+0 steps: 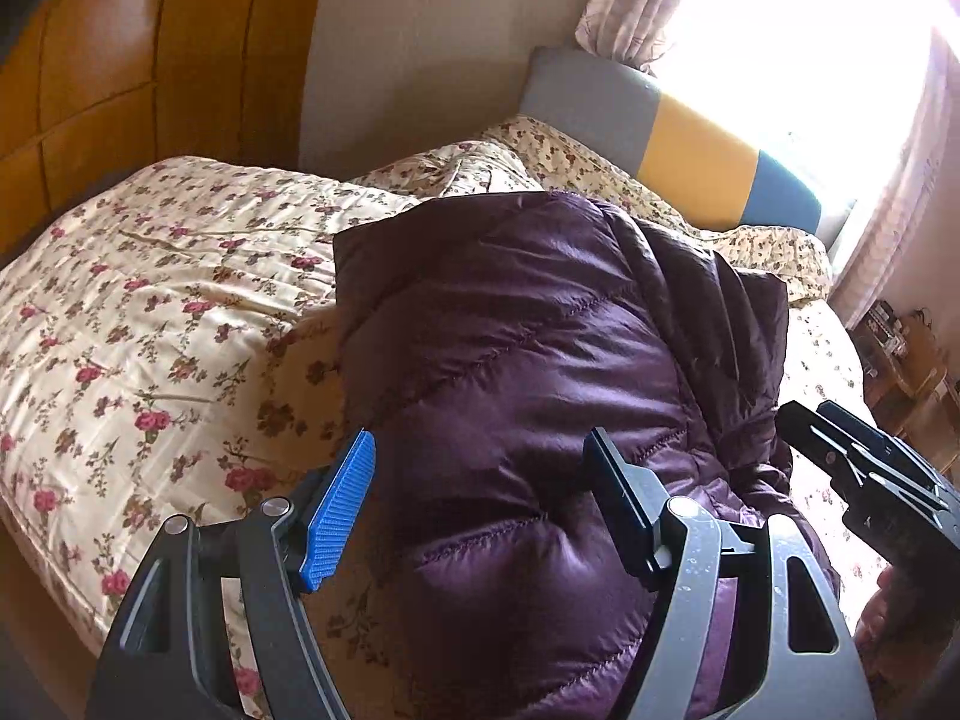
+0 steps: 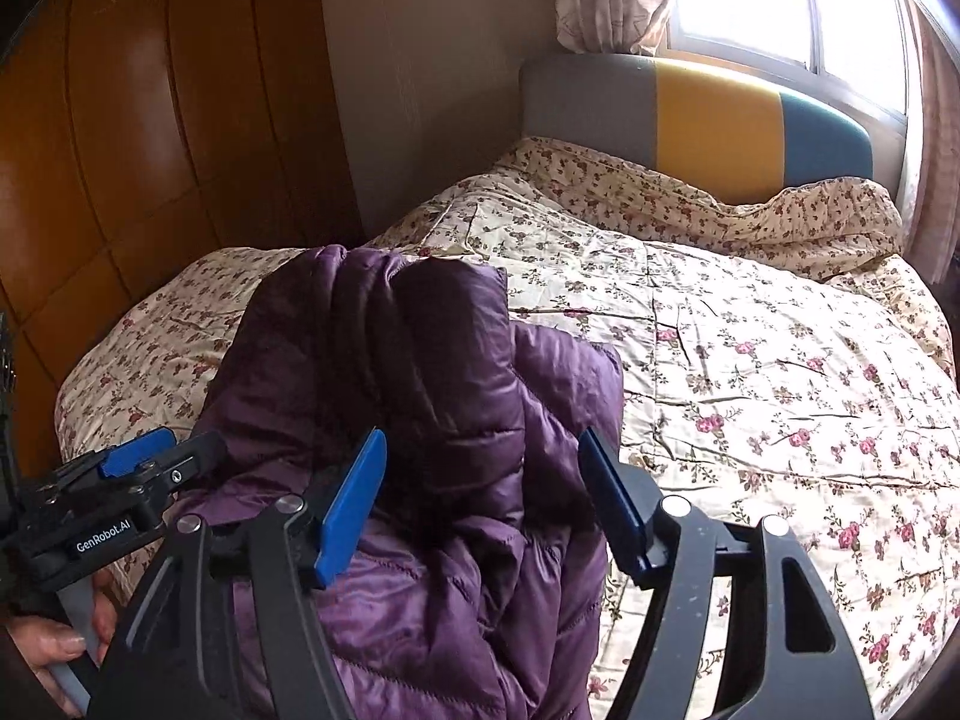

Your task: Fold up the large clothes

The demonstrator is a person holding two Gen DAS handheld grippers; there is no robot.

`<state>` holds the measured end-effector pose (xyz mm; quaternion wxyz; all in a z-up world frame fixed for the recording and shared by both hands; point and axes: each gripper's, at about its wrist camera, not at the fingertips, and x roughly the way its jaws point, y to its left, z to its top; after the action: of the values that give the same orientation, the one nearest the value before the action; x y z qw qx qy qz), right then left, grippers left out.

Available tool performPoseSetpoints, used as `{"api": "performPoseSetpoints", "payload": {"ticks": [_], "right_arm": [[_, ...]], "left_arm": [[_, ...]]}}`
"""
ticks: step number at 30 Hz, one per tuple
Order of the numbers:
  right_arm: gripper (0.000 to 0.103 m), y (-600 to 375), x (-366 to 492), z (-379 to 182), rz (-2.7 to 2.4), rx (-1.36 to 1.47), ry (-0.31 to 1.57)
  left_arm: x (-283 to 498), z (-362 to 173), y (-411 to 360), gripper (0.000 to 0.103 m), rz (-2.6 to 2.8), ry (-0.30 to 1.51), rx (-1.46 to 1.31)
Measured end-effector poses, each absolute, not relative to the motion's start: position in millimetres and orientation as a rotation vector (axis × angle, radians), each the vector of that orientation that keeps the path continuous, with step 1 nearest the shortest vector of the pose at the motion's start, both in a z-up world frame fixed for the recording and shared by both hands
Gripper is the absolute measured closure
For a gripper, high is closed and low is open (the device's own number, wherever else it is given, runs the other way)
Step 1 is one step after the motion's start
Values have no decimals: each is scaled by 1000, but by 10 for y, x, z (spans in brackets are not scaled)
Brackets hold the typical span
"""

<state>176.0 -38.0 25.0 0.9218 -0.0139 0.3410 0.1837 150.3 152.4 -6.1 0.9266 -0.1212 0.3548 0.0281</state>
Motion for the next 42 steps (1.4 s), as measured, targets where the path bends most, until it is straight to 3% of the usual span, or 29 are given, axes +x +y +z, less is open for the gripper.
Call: {"api": "performPoseSetpoints", "payload": {"ticks": [42], "right_arm": [[44,-81,2154,139,282,-113,782]], "left_arm": [[1949,-78,1608,32,51,767,-241]]}}
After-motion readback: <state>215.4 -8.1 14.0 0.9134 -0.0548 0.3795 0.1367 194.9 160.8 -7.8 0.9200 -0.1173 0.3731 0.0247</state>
